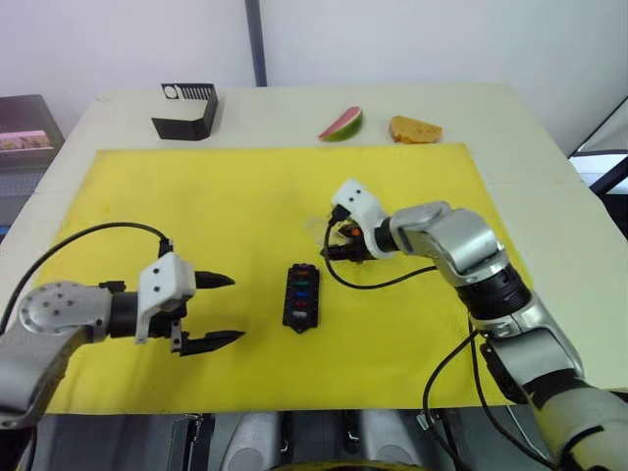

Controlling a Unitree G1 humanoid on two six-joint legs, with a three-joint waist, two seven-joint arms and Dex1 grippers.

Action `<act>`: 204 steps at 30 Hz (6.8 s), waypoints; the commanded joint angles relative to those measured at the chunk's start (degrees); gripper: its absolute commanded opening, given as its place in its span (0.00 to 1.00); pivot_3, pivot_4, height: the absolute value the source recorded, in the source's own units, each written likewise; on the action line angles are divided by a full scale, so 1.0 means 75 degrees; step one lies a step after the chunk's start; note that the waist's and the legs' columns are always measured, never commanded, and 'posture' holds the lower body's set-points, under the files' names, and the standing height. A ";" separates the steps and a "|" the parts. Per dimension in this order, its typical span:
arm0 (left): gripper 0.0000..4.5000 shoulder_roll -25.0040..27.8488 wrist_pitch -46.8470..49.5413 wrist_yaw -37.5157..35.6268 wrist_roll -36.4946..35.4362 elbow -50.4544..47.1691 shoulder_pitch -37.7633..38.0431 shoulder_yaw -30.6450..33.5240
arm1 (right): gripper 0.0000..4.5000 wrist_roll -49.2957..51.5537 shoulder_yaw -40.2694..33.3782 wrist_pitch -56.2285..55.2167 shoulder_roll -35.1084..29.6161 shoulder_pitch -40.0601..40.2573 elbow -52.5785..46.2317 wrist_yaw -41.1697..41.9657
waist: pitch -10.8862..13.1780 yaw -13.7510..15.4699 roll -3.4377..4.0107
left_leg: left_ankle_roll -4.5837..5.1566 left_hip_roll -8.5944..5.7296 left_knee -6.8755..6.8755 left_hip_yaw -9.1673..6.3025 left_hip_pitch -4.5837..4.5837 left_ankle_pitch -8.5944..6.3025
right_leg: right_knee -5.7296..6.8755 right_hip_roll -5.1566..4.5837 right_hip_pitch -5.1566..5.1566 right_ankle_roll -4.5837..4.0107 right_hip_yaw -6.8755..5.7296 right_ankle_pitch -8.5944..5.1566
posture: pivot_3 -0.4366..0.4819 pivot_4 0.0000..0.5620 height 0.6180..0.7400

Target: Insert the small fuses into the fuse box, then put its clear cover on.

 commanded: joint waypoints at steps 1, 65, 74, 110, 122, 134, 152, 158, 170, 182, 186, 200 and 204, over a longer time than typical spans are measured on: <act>1.00 -0.0152 0.0221 0.0354 -0.0306 -0.0701 0.0358 0.0226 | 0.38 -0.0028 -0.0099 -0.0072 0.0004 -0.0222 -0.0194 0.0000 | 0.0000 0.0000 0.0000 | 0.0000 0.0000 0.0000 0.0001 0.0000 0.0000 | 0.0000 0.0000 0.0000 0.0000 0.0000 0.0000 | 0.48 0.27 1.00; 0.61 -0.2463 0.1400 0.3819 0.1261 -0.1177 -0.0206 -0.2053 | 0.38 0.1594 -0.1466 0.1198 -0.1675 -0.0290 -0.2835 0.0227 | -0.0005 0.0059 0.0001 | 0.0036 0.0001 0.0001 -0.0006 0.0005 -0.0020 | 0.0000 0.0003 0.0009 -0.0003 -0.0004 -0.0001 | 0.48 0.27 1.00; 0.61 -0.1337 -0.1589 -0.1328 0.1197 0.3255 -0.3041 -0.3024 | 0.38 0.2525 -0.0755 0.0343 -0.2835 -0.0107 -0.3959 0.2108 | -0.0001 0.0085 0.0002 | 0.0048 -0.0002 0.0003 0.0003 0.0002 -0.0026 | -0.0026 0.0004 0.0019 0.0000 -0.0008 0.0000 | 0.48 0.27 1.00; 0.61 -0.2823 -0.3961 -0.2226 0.2389 0.6060 -0.4585 -0.3707 | 0.38 0.1119 0.2034 0.0438 -0.1717 -0.0577 -0.3396 0.1298 | -0.0006 0.0075 -0.0004 | 0.0048 -0.0006 0.0034 -0.0002 0.0002 -0.0024 | 0.0003 0.0004 0.0021 0.0005 -0.0009 0.0002 | 0.48 0.27 1.00; 0.61 -0.2820 -0.3769 -0.2197 0.2444 0.5905 -0.4550 -0.3703 | 0.38 0.0852 0.2189 0.0201 -0.1877 -0.0538 -0.3458 0.1466 | -0.0007 0.0078 -0.0004 | 0.0064 -0.0006 0.0065 -0.0005 0.0002 -0.0033 | 0.0006 0.0006 0.0036 0.0008 -0.0010 0.0004 | 0.48 0.27 1.00; 0.61 -0.2844 -0.3774 -0.2187 0.2448 0.5900 -0.4537 -0.3707 | 0.38 0.0756 0.2017 0.0128 -0.2007 -0.0496 -0.3353 0.1613 | -0.0007 0.0117 -0.0004 | 0.0071 -0.0006 0.0078 -0.0006 0.0002 -0.0037 | 0.0006 0.0006 0.0042 0.0009 -0.0010 0.0004 | 0.48 0.27 1.00; 0.60 -0.2819 -0.3679 -0.2140 0.2437 0.5694 -0.4439 -0.3715 | 1.00 0.1086 0.1182 -0.0062 -0.1925 -0.0553 -0.3594 0.1915 | -0.0006 0.0176 -0.0004 | 0.0082 -0.0006 0.0093 -0.0005 -0.0001 -0.0044 | 0.0005 0.0004 0.0044 0.0009 -0.0010 0.0004 | 0.48 0.27 1.00; 0.60 -0.2800 -0.3614 -0.2104 0.2438 0.5640 -0.4401 -0.3691 | 1.00 0.1840 -0.0223 -0.0563 -0.1953 -0.0555 -0.3699 0.2405 | -0.0006 0.0189 -0.0004 | 0.0085 -0.0006 0.0093 -0.0005 -0.0003 -0.0046 | 0.0003 0.0003 0.0044 0.0009 -0.0010 0.0004 | 0.48 0.27 1.00; 0.60 -0.2820 -0.3619 -0.2146 0.2464 0.5721 -0.4473 -0.3731 | 0.03 0.2060 -0.1238 -0.2260 -0.1293 0.0793 -0.3476 0.2010 | -0.0006 0.0188 -0.0004 | 0.0099 -0.0006 0.0095 -0.0007 -0.0001 -0.0055 | 0.0002 0.0002 0.0050 0.0010 -0.0009 0.0005 | 0.48 0.27 1.00; 0.60 -0.2798 -0.3592 -0.2163 0.2502 0.5660 -0.4458 -0.3774 | 0.01 0.1875 -0.0822 -0.2678 -0.1230 0.1697 -0.2972 0.2022 | -0.0007 0.0188 -0.0004 | 0.0102 -0.0006 0.0097 -0.0006 -0.0001 -0.0057 | -0.0003 0.0002 0.0054 0.0010 -0.0009 0.0005 | 0.48 0.27 1.00; 0.60 -0.2814 -0.3600 -0.2134 0.2511 0.5646 -0.4460 -0.3773 | 0.01 0.0633 0.0435 -0.3416 -0.1675 0.2501 -0.2140 0.2225 | -0.0008 0.0193 -0.0002 | 0.0103 -0.0006 0.0097 -0.0005 0.0001 -0.0057 | -0.0002 0.0003 0.0056 0.0010 -0.0009 0.0005 | 0.48 0.27 1.00; 0.60 -0.2725 -0.3464 -0.2049 0.2566 0.5426 -0.4268 -0.3756 | 0.01 0.0265 0.0506 -0.3635 -0.1811 0.2554 -0.1879 0.2366 | -0.0026 0.0188 -0.0006 | 0.0120 -0.0004 0.0093 -0.0004 0.0082 -0.0069 | -0.0016 0.0002 0.0138 0.0012 -0.0008 0.0001 | 0.48 0.27 1.00; 0.70 -0.2685 -0.3437 -0.2100 0.2589 0.5410 -0.4267 -0.3791 | 0.00 0.0292 0.0501 -0.3644 -0.1800 0.2511 -0.1966 0.2411 | -0.0026 0.0188 -0.0006 | 0.0119 -0.0004 0.0093 -0.0004 0.0082 -0.0070 | -0.0017 0.0000 0.0137 0.0012 -0.0008 0.0001 | 0.48 0.27 1.00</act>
